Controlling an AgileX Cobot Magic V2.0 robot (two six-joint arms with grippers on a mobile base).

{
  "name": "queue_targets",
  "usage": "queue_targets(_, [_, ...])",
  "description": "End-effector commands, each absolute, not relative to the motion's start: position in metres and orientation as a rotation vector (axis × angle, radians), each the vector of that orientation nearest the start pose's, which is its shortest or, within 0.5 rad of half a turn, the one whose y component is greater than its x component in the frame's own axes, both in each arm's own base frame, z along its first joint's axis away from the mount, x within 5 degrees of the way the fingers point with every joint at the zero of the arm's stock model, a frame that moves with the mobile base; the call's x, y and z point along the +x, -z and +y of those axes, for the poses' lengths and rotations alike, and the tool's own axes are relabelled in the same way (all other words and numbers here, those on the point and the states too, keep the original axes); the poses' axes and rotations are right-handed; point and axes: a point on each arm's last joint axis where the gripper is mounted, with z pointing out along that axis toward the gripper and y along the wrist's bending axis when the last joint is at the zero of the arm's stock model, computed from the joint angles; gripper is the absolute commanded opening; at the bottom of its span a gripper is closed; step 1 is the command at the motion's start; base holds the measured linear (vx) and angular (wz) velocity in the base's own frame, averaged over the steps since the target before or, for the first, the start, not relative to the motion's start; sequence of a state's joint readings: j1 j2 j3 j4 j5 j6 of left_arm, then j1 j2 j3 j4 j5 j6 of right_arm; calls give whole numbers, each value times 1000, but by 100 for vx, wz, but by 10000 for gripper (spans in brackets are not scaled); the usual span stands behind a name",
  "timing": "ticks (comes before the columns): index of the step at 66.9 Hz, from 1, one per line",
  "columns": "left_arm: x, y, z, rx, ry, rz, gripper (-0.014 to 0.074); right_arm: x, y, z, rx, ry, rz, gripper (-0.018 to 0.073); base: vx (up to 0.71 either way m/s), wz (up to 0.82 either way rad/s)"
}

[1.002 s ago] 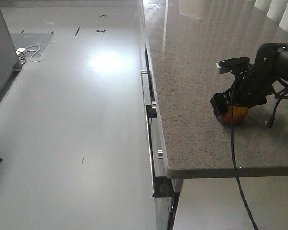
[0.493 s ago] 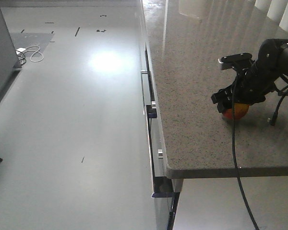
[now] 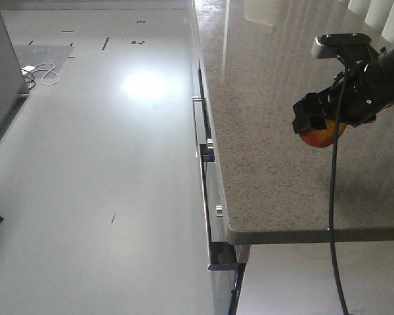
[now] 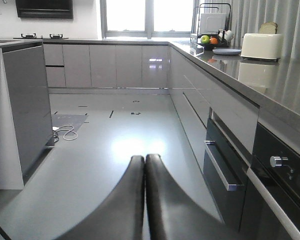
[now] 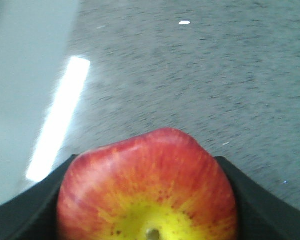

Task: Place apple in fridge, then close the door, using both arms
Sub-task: 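Lift the apple off the countertop with the right gripper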

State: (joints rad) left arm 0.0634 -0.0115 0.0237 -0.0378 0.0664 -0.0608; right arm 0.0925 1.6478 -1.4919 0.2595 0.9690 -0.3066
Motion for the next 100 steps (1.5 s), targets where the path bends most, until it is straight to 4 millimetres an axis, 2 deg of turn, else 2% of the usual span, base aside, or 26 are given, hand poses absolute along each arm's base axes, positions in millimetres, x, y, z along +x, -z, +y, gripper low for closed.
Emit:
queue_targets(1, [54, -213, 4, -126, 31, 1453, -6, 320, -365, 69, -446, -283, 2383, 87, 0, 0])
queue_targets(15, [54, -213, 4, -126, 31, 1453, -6, 248, -365, 91, -559, -348, 2310, 87, 0, 0])
queue_targets(27, [54, -213, 4, -126, 31, 1453, -6, 194, -360, 98, -646, -426, 2260, 87, 0, 0])
queue_targets(37, [54, -213, 4, -126, 31, 1453, -6, 154, -351, 94, -678, -501, 2223, 88, 0, 0])
queue_targets(49, [54, -213, 4, -126, 31, 1453, -6, 120, -343, 82, -682, -520, 2181, 88, 0, 0])
queue_targets(58, [54, -213, 4, -126, 31, 1453, -6, 102, -338, 74, -681, -521, 2146, 88, 0, 0])
queue_targets(70, [54, -213, 4, -126, 31, 1453, -6, 87, -336, 68, -691, -530, 2129, 88, 0, 0])
queue_targets(100, [54, -213, 4, -126, 31, 1453, -6, 84, -336, 68, -693, -538, 2128, 88, 0, 0])
